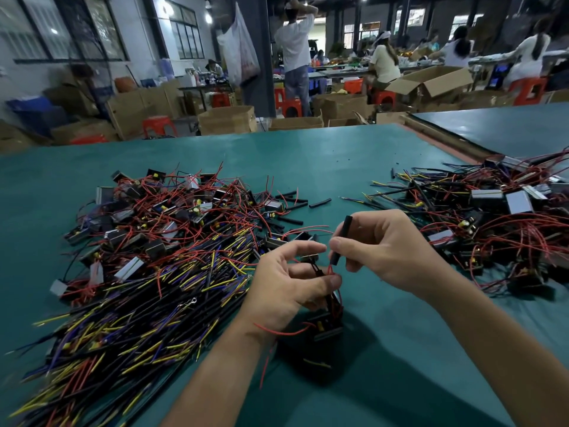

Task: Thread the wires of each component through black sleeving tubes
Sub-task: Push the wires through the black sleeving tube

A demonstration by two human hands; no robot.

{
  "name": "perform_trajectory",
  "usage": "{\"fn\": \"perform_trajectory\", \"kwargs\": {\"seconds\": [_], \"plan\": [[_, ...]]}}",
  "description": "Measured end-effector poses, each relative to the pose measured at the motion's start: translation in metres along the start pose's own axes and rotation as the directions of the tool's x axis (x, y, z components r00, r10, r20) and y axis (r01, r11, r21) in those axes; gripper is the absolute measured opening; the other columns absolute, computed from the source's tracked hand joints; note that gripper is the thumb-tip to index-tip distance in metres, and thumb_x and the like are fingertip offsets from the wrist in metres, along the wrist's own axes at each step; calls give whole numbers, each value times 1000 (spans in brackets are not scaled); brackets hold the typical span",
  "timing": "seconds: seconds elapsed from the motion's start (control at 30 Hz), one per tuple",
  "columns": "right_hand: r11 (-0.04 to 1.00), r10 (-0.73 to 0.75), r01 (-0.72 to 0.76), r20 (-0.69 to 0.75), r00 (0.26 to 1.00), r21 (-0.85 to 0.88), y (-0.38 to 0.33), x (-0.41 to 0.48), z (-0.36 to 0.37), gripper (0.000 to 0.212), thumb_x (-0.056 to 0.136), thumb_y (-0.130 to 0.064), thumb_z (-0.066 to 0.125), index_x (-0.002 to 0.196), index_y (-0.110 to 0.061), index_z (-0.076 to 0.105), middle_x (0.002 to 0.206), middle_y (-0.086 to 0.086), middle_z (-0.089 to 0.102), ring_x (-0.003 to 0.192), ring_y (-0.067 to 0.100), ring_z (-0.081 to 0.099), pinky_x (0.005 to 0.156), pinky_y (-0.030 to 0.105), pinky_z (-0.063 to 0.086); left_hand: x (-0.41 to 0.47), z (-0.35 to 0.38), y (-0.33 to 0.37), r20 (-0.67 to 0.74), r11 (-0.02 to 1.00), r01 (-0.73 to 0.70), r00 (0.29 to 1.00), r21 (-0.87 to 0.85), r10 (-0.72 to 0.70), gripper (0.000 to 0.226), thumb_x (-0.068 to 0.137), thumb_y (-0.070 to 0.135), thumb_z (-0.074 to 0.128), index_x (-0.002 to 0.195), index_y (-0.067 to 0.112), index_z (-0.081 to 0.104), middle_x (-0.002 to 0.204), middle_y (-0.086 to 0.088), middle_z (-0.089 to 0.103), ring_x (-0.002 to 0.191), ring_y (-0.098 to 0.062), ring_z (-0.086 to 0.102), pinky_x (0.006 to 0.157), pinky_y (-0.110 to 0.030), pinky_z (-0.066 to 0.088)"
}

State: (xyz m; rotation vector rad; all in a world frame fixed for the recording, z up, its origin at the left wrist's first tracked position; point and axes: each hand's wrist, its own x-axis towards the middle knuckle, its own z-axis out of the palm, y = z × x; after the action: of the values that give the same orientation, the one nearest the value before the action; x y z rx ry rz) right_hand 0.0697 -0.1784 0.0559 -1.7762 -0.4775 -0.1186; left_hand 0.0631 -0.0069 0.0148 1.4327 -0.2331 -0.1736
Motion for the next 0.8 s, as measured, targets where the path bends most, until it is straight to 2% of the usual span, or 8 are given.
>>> {"fn": "perform_trajectory", "kwargs": {"seconds": [0.13, 0.2, 0.37, 0.43, 0.5, 0.57, 0.63, 0.8], "plan": [[999, 29, -29, 2, 1000, -39, 0, 0, -5, 13, 86, -4, 70, 73, -6, 69, 62, 4, 70, 47, 11, 56, 44, 13, 40, 0, 2, 0, -6, 1000, 6, 1000, 3, -6, 44, 72, -8, 77, 110, 6, 59, 82, -21, 73, 49, -15, 59, 43, -20, 45], [998, 31, -30, 14, 999, -49, 0, 0, -5, 12, 86, -4, 69, 74, -5, 69, 60, 1, 68, 47, 11, 56, 44, 14, 40, 0, 4, 0, 3, 999, -13, 1000, 35, 12, 40, 74, -8, 76, 108, 6, 59, 75, -24, 69, 43, -15, 55, 42, -20, 43], [997, 24, -16, 106, 994, -71, 2, -2, 1, 11, 87, -6, 69, 76, -7, 70, 67, 12, 70, 51, 11, 56, 51, 19, 45, 0, 7, -3, 20, 996, -65, 998, 63, 64, 35, 75, -11, 74, 97, 11, 57, 66, -19, 58, 37, -12, 46, 40, -18, 40], [997, 23, -13, 129, 991, -81, 1, -2, 0, 11, 87, -6, 69, 77, -4, 69, 68, 12, 70, 52, 9, 57, 51, 18, 46, 1, 6, -3, 28, 996, -61, 998, 60, 60, 36, 74, -11, 75, 97, 11, 57, 64, -15, 61, 39, -12, 47, 41, -18, 40], [996, 18, -6, 135, 991, -89, 1, -3, -3, 11, 87, -6, 69, 76, -6, 69, 62, 3, 68, 52, 6, 57, 51, 17, 45, -1, 6, -4, 65, 997, -43, 997, 58, 39, 41, 69, -7, 79, 99, 11, 58, 63, -9, 64, 41, -11, 49, 42, -18, 40], [994, 22, -8, 131, 991, -105, 2, -1, -4, 13, 87, -4, 68, 75, -7, 69, 58, -5, 65, 51, 5, 56, 51, 16, 45, -3, 9, -7, 128, 993, -26, 992, 115, 11, 45, 64, -2, 79, 103, 10, 59, 65, -2, 67, 45, -9, 53, 44, -19, 42], [994, 30, -15, 136, 990, -106, 3, 0, -5, 12, 88, -1, 67, 75, -2, 68, 59, -3, 65, 51, 6, 57, 52, 16, 45, -6, 13, -11, 182, 978, -28, 983, 208, -10, 47, 66, -5, 78, 106, 10, 59, 66, 2, 69, 51, -6, 59, 50, -19, 47], [989, 23, -2, 145, 989, -148, 7, 1, -9, 14, 87, -5, 69, 73, -7, 69, 59, -1, 66, 52, 9, 59, 53, 19, 46, -3, 10, -10, 55, 961, 25, 998, 277, -42, 44, 67, -6, 81, 95, 19, 58, 70, -10, 68, 47, -14, 55, 47, -22, 45]]}}
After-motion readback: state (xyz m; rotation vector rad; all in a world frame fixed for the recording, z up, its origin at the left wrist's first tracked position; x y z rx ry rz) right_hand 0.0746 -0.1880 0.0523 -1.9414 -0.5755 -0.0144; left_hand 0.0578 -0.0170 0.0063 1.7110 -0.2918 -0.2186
